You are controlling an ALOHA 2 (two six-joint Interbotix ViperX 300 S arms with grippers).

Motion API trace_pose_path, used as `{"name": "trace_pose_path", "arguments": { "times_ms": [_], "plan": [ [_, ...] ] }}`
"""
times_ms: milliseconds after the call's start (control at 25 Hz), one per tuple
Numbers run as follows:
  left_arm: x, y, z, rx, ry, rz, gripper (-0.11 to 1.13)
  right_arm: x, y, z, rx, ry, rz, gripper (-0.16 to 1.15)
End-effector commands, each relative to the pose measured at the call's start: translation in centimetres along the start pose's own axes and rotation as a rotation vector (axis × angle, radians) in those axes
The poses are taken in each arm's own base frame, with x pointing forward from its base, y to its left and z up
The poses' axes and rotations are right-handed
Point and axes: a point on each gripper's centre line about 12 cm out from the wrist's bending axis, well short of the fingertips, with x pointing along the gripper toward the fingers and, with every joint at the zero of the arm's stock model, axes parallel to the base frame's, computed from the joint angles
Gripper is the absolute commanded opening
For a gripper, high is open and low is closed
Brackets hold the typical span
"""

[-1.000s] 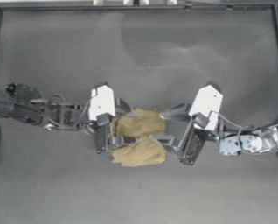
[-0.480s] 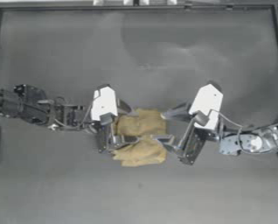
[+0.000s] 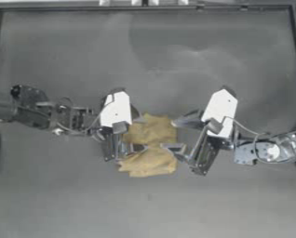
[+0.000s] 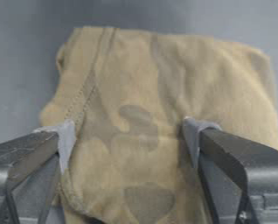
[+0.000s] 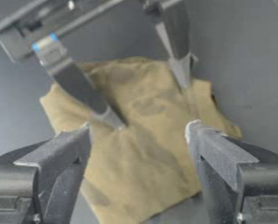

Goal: Fold shirt

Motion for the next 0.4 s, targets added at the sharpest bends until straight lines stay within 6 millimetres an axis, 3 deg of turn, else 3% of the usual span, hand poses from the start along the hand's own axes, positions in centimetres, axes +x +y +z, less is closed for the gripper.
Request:
{"name": "trace_pose_path", "arguments": {
  "times_ms": [40,400],
  "plan": [
    [-2.3,-0.1,3.3,0.013,-0.074,0.007,1.02,-0.4,0.2,1.6,0.048,-0.004,0.041,0.94],
    [-4.2,-1.0,4.2,0.026,-0.062,0.003,1.02,0.2,-1.0,1.8,0.071,0.062,0.065,0.94]
  ]
}}
